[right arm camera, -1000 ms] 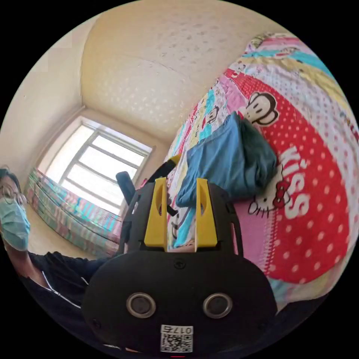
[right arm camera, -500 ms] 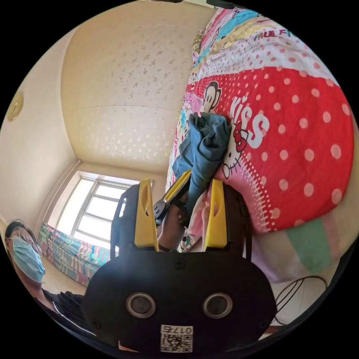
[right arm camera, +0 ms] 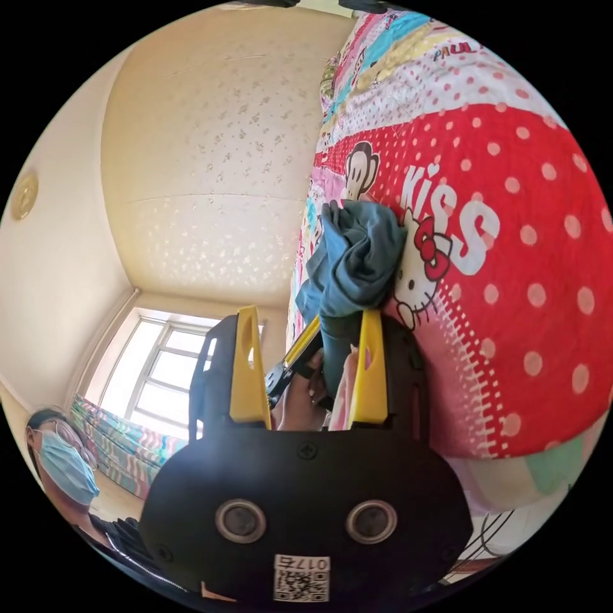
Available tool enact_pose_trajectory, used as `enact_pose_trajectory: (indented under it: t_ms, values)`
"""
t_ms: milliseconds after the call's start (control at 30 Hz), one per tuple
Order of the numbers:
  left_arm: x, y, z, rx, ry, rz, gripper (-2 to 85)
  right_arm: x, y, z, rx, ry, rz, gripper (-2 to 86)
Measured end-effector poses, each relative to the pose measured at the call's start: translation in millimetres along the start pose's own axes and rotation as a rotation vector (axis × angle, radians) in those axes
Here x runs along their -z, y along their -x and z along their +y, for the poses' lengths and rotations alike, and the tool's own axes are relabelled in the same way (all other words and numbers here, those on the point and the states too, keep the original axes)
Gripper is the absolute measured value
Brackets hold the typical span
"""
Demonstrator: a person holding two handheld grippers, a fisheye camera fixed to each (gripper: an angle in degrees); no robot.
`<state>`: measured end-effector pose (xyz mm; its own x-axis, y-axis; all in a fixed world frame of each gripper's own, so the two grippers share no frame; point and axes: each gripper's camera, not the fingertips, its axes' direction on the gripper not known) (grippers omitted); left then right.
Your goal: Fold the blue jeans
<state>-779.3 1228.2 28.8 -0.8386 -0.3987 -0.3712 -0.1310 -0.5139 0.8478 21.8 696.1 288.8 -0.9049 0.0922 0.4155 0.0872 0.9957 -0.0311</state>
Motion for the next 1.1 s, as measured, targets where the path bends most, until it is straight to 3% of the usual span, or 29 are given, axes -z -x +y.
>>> enact_pose_trajectory:
  t_ms: [233,433,767,900,967,1100]
  values:
    - [-12.1,24.5,3.8,0.09,-0.004,0.158,4.6,-13.5,-0.3,-3.1,-0.012,-0.007,0.084,16.8]
    - [-18.6,21.2,5.2,0.093,-0.006,0.164,4.5,11.6,-7.4,7.9,-0.152,-0.011,-0.053,18.2]
    - [-25.6,13.3,6.8,0.086,-0.01,0.161,4.6,2.1,2.6,-0.2,-0.076,-0.016,0.045,20.2]
    - [-27.5,8.5,7.1,0.077,-0.01,0.147,4.6,-11.2,8.8,-4.2,-0.035,-0.013,0.193,14.8]
    - [-28.2,7.6,7.4,0.076,-0.01,0.146,4.6,-4.5,2.1,-7.7,-0.137,-0.028,0.155,9.0]
    - [-29.9,10.2,8.6,0.085,-0.012,0.16,4.6,8.8,3.3,-8.1,-0.214,0.01,0.125,6.1]
